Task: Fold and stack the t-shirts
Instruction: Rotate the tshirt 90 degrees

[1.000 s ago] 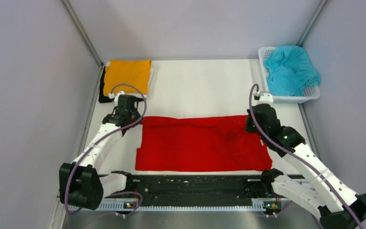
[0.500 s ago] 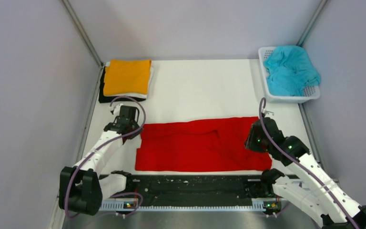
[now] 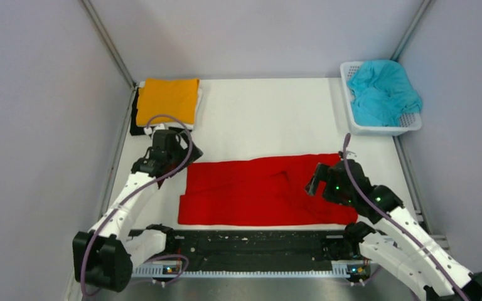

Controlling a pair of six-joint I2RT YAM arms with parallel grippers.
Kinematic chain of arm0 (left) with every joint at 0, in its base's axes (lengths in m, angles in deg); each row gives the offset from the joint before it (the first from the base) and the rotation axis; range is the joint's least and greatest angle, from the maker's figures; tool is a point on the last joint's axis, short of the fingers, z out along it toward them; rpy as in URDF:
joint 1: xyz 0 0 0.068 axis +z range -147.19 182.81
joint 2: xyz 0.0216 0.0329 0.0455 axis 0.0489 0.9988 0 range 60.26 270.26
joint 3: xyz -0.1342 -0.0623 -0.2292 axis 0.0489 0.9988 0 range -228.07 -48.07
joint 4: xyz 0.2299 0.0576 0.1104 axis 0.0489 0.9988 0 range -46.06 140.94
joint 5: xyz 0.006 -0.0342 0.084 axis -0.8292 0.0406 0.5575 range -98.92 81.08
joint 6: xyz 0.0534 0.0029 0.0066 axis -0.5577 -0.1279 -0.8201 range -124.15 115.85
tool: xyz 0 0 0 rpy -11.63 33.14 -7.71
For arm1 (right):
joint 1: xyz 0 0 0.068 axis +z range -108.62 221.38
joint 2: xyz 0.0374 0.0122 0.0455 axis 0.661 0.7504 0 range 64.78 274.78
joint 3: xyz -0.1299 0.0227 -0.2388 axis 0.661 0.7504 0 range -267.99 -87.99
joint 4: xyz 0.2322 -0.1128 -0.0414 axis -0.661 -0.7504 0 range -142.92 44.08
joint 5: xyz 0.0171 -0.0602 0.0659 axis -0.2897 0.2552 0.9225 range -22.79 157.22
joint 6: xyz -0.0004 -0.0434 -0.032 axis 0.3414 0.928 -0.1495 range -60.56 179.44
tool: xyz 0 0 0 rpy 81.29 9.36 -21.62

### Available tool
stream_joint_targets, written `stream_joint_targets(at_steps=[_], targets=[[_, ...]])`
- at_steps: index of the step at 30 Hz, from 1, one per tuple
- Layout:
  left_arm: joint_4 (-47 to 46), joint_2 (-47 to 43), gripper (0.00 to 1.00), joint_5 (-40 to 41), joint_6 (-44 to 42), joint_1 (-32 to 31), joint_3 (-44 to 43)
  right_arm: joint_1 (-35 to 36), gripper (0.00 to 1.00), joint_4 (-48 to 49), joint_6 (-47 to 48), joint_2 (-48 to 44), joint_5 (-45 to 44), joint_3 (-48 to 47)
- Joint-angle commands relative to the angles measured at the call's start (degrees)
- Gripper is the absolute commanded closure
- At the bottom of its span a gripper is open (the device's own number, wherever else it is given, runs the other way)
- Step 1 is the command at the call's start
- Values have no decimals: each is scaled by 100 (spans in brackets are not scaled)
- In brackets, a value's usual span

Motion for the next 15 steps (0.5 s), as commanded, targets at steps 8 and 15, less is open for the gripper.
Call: stream_joint_targets(at_steps=[8,15], targets=[[-1304,2202,1,-1270,-190,-848,38,-262,1,2914,-857,2162,225,1319],[-1361,2727,1,-1145,-9,-875,279,-1545,1,4405,-223,3777,616,1088]])
